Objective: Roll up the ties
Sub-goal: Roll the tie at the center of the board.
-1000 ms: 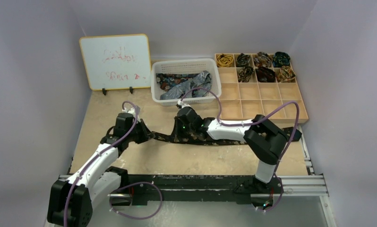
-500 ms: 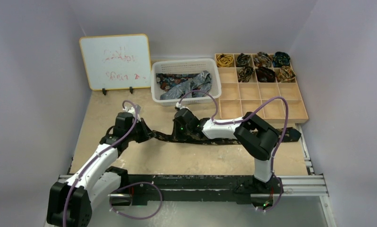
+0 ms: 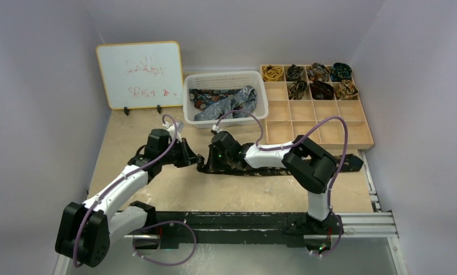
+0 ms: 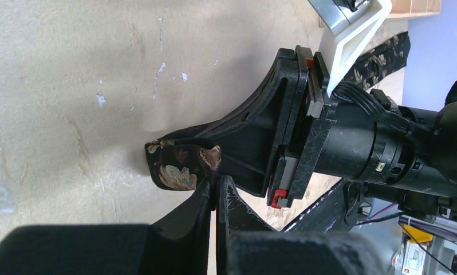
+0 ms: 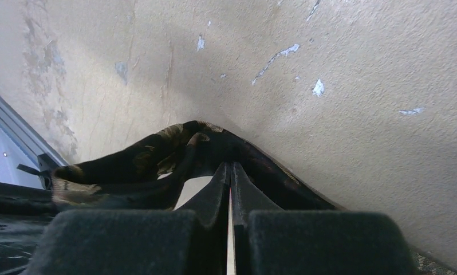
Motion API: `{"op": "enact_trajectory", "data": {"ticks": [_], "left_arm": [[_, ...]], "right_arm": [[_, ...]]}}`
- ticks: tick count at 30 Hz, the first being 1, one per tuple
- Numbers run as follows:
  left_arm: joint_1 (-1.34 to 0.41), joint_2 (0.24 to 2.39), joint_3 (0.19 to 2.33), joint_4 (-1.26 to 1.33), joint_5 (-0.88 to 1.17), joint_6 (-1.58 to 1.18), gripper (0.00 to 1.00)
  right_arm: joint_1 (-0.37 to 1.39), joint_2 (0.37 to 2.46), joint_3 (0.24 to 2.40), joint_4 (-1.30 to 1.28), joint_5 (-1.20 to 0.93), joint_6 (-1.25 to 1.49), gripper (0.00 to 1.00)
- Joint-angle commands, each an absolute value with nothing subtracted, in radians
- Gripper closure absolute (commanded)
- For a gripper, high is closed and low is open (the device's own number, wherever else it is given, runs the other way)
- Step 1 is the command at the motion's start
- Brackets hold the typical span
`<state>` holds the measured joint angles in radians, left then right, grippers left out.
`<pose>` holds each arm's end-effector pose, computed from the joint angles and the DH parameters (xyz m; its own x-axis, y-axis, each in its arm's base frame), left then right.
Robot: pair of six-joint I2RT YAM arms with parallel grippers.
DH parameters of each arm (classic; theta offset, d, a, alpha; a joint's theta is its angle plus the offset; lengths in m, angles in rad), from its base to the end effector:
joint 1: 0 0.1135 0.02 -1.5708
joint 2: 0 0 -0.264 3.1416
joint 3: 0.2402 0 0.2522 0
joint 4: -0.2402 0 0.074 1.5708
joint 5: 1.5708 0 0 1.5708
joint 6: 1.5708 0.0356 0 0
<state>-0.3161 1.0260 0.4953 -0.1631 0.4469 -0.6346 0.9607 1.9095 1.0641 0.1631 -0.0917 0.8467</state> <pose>0.1914 -0.0788 0.1992 -0.8429 -0.2868 -0.4553 0.1198 0.7249 -0.6784 0.2265 0.3298 0.1500 -0.8812 0.0414 -0.4709 -0.2970 0.7265 0.6196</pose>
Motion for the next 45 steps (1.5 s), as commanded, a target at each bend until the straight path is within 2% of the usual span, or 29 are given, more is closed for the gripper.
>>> {"op": "enact_trajectory", "data": {"ticks": [1,12,18,28,39,42,45], "left_arm": [[-0.336,1.059,0.551,-0.115,0.459,-0.610,1.00],[-0.363,1.090,0.563,-0.141,0.436,-0.570,1.00],[-0.423,1.144,0.594,-0.123,0.432,-0.546,1.00],[-0.546,1.312,0.643,-0.038,0.377,-0.610,1.00],[-0.608,1.453,0.696,-0.025,0.315,-0.702,0.99],[-0.612,1.429,0.681,-0.015,0.316,-0.703,0.81],[-0.613,1.393,0.719,-0.054,0.309,-0.677,0.69]], "right_arm": [[0.957,1.911,1.071,0.152,-0.115,0.857,0.99],[0.922,1.722,0.964,0.194,-0.094,0.882,0.94],[0.896,1.626,0.873,0.114,0.058,0.948,0.93],[0.873,1.430,0.769,0.064,0.182,1.005,0.79],[0.869,1.422,0.755,0.090,0.140,0.996,0.78],[0.867,1.417,0.741,0.107,0.120,1.003,0.76],[0.855,1.411,0.719,0.150,0.067,1.009,0.71]]}}
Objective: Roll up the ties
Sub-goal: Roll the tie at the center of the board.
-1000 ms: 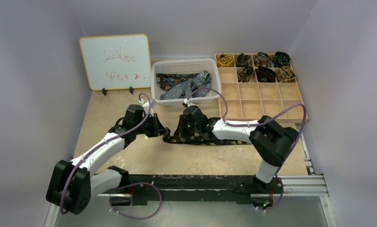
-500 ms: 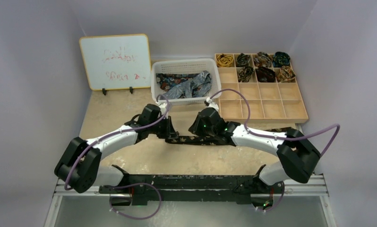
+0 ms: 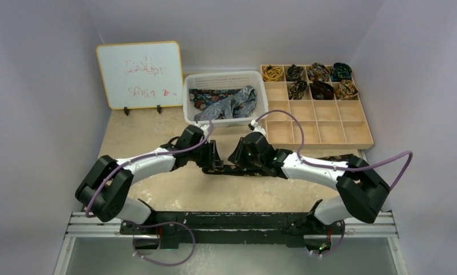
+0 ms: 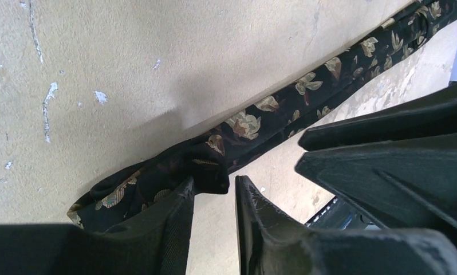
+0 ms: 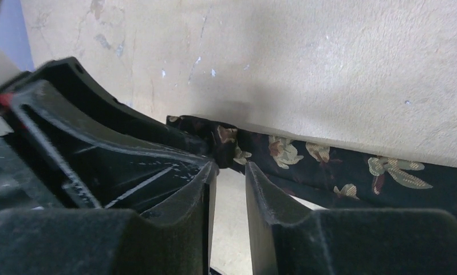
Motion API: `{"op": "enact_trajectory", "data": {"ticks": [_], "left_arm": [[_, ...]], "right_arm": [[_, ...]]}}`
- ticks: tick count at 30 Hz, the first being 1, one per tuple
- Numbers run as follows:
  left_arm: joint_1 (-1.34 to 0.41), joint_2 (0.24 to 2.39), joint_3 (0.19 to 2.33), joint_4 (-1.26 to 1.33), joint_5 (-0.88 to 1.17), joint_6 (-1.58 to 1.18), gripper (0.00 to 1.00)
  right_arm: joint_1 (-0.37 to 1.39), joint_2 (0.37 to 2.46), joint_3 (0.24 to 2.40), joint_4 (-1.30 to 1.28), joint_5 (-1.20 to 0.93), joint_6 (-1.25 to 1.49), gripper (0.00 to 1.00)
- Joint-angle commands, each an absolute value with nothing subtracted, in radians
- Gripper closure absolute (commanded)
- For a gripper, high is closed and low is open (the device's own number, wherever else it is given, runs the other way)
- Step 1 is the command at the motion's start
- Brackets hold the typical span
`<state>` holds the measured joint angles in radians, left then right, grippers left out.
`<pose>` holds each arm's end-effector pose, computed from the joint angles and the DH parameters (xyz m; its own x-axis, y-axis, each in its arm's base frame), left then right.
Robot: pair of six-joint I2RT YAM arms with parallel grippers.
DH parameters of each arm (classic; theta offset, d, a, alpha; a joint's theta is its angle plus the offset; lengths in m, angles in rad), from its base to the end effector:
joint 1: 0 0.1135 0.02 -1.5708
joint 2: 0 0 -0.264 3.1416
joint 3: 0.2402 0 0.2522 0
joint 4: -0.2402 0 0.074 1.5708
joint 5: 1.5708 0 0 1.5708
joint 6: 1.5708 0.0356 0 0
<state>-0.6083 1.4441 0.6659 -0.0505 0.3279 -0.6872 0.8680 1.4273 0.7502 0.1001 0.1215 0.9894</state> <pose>0.2199 -0.1671 0.1668 -0.9241 -0.0883 -0.3719 0.1726 0.7716 -0.6122 0.1987 0.2279 0.2084 -0.7717 0.3724 -0.5155 -0.0852 0.7428 0.6641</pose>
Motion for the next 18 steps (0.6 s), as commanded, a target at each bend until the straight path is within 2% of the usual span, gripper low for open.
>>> {"op": "enact_trajectory", "data": {"ticks": [1,5,8,12,16,18], "left_arm": [[-0.612,1.381,0.737,-0.075,0.319,-0.667,0.67],[-0.611,1.311,0.749,-0.120,0.313,-0.653,0.57],[-0.612,1.255,0.740,-0.190,0.249,-0.654,0.53],[-0.603,1.172,0.704,-0.243,0.149,-0.680,0.44],[-0.525,1.151,0.684,-0.295,0.137,-0.687,0.39],[-0.445,1.143,0.661,-0.296,0.203,-0.687,0.38]], "right_arm": [[0.850,1.410,0.715,0.161,0.056,1.009,0.69],[0.816,1.415,0.700,0.199,0.002,1.014,0.65],[0.808,1.431,0.706,0.227,-0.052,1.010,0.56],[0.808,1.466,0.721,0.269,-0.121,1.004,0.39],[0.808,1.534,0.767,0.262,-0.161,0.983,0.38],[0.807,1.571,0.790,0.265,-0.174,0.978,0.40]]}}
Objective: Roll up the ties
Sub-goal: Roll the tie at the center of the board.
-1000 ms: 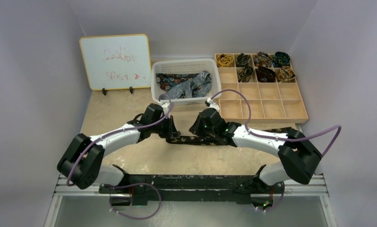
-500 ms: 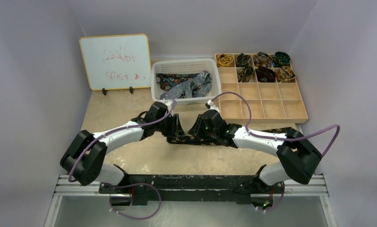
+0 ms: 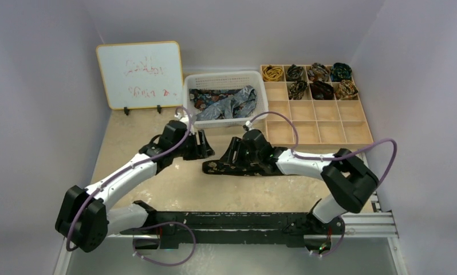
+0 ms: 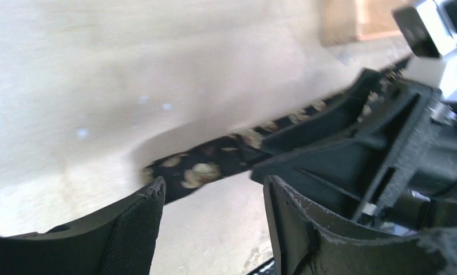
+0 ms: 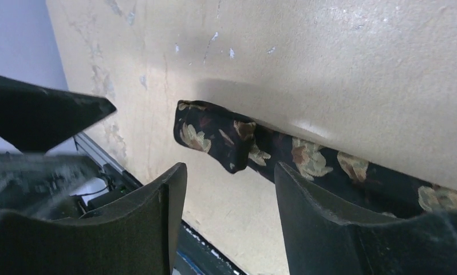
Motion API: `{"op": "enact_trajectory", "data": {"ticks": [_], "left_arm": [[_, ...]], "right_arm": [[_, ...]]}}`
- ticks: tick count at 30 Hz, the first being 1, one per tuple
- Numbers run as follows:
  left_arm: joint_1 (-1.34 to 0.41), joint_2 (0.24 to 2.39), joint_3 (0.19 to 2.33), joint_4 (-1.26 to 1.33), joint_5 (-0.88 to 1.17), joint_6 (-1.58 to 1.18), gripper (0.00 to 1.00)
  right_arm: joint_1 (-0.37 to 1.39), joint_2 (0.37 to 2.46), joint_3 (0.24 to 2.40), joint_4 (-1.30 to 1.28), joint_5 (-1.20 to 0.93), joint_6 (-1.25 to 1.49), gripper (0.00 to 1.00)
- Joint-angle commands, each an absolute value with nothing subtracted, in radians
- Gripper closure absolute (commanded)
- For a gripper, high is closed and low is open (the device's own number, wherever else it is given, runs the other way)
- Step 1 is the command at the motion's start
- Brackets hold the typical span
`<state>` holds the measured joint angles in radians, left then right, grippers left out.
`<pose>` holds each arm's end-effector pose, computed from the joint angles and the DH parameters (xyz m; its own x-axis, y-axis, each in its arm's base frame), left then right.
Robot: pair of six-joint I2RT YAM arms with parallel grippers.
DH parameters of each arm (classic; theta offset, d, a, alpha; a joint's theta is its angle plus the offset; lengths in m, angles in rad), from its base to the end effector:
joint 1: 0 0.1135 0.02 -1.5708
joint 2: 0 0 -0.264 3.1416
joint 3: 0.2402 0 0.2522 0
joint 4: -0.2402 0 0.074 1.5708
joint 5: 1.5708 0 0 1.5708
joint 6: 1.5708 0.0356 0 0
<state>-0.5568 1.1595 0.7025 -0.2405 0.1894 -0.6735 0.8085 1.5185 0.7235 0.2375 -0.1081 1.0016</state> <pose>0.2038 -0.1348 0.2312 -0.8264 -0.2071 -0.5237 0.1613 0.8038 -0.5726 0.2137 0.2293 0.1864 -0.8558 0.3163 -0.4093 -0.1138 0.6567 0.7456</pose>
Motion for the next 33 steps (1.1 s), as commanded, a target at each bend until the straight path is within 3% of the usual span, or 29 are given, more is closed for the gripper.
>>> {"op": "enact_trajectory", "data": {"ticks": [1,8,16,20,33], "left_arm": [[-0.413,1.138,0.645,-0.288,0.225,-0.687,0.37],[-0.355,1.156,0.585,-0.215,0.316,-0.679,0.35],[-0.344,1.207,0.532,-0.131,0.360,-0.706,0.34],[-0.339,1.228,0.508,-0.079,0.392,-0.716,0.34],[-0.330,1.241,0.434,0.054,0.471,-0.757,0.36]], "right_arm": [[0.807,1.588,0.801,0.263,-0.180,0.977,0.41],[0.777,1.664,0.800,0.299,-0.209,0.972,0.47],[0.762,1.668,0.747,0.362,-0.276,0.975,0.74],[0.760,1.664,0.730,0.368,-0.288,0.974,0.82],[0.747,1.681,0.652,0.431,-0.283,0.982,0.88]]}}
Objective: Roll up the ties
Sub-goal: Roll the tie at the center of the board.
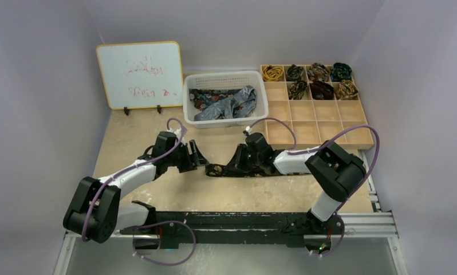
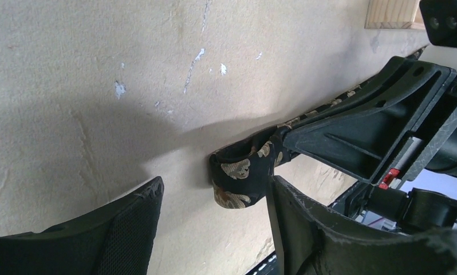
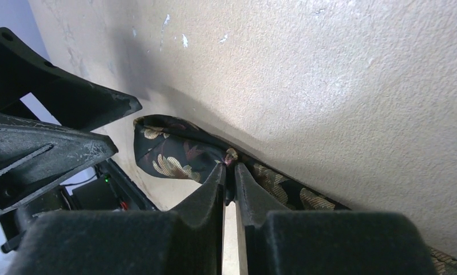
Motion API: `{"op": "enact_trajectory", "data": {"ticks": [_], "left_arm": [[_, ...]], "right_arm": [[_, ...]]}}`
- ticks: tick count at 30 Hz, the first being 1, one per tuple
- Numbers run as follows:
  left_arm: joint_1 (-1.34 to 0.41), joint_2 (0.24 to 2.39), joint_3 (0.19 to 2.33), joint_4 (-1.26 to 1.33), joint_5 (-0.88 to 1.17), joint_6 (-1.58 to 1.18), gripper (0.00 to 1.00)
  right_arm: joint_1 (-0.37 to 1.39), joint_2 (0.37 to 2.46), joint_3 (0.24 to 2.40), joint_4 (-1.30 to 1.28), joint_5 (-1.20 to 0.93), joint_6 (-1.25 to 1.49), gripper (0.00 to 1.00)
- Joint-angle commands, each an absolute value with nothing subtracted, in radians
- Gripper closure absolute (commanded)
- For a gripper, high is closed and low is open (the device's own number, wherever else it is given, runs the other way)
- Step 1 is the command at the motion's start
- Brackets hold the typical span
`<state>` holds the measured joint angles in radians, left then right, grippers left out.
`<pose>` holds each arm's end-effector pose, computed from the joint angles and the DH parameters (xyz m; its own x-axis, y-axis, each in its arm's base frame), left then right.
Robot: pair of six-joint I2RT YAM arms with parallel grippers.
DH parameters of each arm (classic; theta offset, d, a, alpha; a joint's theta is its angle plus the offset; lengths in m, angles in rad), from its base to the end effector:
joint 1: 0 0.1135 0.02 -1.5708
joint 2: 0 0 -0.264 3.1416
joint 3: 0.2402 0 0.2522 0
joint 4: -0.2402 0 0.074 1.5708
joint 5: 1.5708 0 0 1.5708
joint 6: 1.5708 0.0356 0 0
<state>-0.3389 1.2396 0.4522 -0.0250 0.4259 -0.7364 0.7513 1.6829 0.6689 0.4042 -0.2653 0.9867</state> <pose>0.2052 -0.0879 0.1547 -0.8906 -0.3346 -0.3081 -0.0370 0.7284 -0.6841 0.2266 0.2244 0.1375 -0.9113 0.2504 -0.3268 -0.1007 0.6341 0.7667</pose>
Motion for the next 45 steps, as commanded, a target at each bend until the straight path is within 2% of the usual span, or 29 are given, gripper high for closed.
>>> {"op": "enact_trajectory", "data": {"ticks": [1,9,14,18,20,25,30,37,42,43,45], "left_arm": [[-0.330,1.237,0.426,0.066,0.483,-0.758,0.37],[-0.330,1.267,0.391,0.140,0.539,-0.768,0.41],[-0.330,1.294,0.362,0.231,0.564,-0.828,0.41],[-0.330,1.314,0.342,0.271,0.566,-0.850,0.50],[-0.330,1.332,0.339,0.275,0.563,-0.845,0.58],[-0.330,1.359,0.341,0.294,0.567,-0.795,0.68],[-0.331,1.373,0.351,0.301,0.584,-0.739,0.68],[-0.330,1.319,0.354,0.235,0.551,-0.734,0.57],[-0.330,1.273,0.375,0.163,0.493,-0.735,0.56],[-0.330,1.256,0.381,0.140,0.477,-0.737,0.55],[-0.330,1.200,0.393,0.093,0.437,-0.743,0.51]], "right_arm": [[0.748,1.676,0.653,0.425,-0.282,0.972,0.88],[0.748,1.592,0.676,0.379,-0.262,0.945,0.84],[0.747,1.597,0.697,0.318,-0.282,0.926,0.86],[0.747,1.610,0.698,0.294,-0.282,0.921,0.86],[0.747,1.614,0.697,0.272,-0.269,0.918,0.86],[0.748,1.638,0.707,0.248,-0.241,0.897,0.85],[0.747,1.674,0.716,0.248,-0.195,0.891,0.84],[0.747,1.669,0.713,0.247,-0.188,0.899,0.83],[0.747,1.582,0.718,0.238,-0.170,0.866,0.68],[0.747,1.554,0.723,0.237,-0.150,0.852,0.61],[0.747,1.494,0.721,0.236,-0.132,0.818,0.39]]}}
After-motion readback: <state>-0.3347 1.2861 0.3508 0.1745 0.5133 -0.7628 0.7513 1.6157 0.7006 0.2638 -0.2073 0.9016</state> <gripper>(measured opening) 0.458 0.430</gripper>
